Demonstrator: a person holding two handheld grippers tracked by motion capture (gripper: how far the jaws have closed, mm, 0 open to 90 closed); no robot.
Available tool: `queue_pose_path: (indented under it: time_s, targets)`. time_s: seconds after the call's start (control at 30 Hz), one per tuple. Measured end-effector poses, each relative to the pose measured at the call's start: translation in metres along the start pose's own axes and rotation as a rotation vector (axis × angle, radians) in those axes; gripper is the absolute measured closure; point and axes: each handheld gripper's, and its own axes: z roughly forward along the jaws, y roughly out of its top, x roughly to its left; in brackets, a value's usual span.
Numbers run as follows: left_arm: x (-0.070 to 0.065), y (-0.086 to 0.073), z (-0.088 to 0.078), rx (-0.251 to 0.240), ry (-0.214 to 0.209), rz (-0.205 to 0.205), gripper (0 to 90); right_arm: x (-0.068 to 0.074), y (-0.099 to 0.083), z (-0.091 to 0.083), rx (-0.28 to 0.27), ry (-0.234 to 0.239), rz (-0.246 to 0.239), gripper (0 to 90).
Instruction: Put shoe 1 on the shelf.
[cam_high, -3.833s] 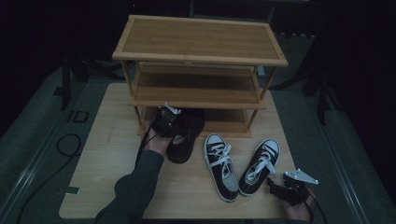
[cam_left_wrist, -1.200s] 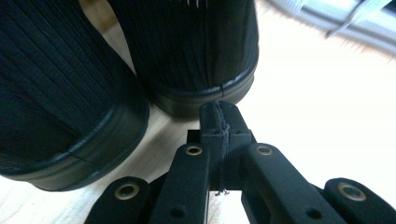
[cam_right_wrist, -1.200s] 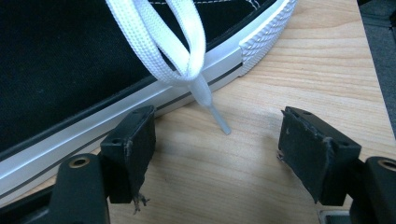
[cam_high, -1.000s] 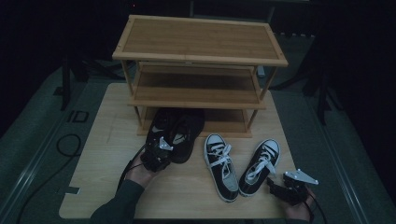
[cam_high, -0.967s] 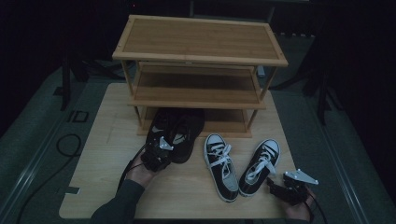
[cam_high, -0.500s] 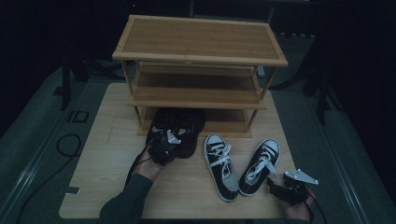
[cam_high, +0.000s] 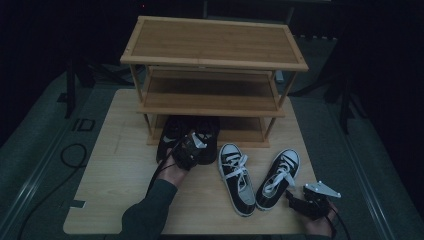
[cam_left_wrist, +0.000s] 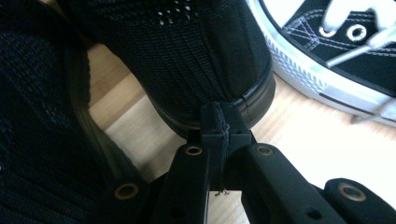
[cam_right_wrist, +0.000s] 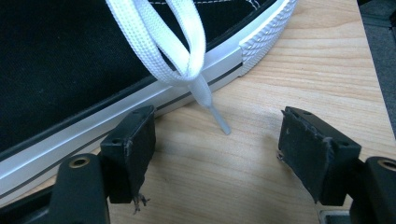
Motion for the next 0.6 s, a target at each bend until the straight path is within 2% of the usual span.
queue_pose_path:
  time_s: [0.1,0.13,0.23,0.27,0.3,0.33,0.4,0.5,0.6]
  targets:
    - [0.001,0.002,0.002,-0.001,-0.001,0.005,90.0,0.0,0.0,0.0,0.0,0.0,0.0,27.1]
    - [0.002,0.004,0.003,0.003,0.02,0.0,90.0,0.0,0.0,0.0,0.0,0.0,0.0,27.0]
    - [0.004,0.008,0.005,0.0,0.025,-0.012,90.0,0.0,0.0,0.0,0.0,0.0,0.0,27.1]
    - [0.006,0.011,0.008,0.006,0.051,-0.019,90.0,0.0,0.0,0.0,0.0,0.0,0.0,27.1]
    - [0.006,0.011,0.008,0.006,0.051,-0.019,90.0,0.0,0.0,0.0,0.0,0.0,0.0,27.1]
    - [0.009,0.014,0.012,0.01,0.073,-0.023,90.0,0.0,0.0,0.0,0.0,0.0,0.0,27.1]
    - [0.009,0.015,0.013,0.018,0.087,-0.02,90.0,0.0,0.0,0.0,0.0,0.0,0.0,27.0]
    - [0.007,0.015,0.013,0.011,0.092,-0.02,90.0,0.0,0.0,0.0,0.0,0.001,0.001,27.1]
    - [0.004,0.01,0.01,0.003,0.052,-0.021,90.0,0.0,0.0,0.0,0.0,0.001,0.0,27.1]
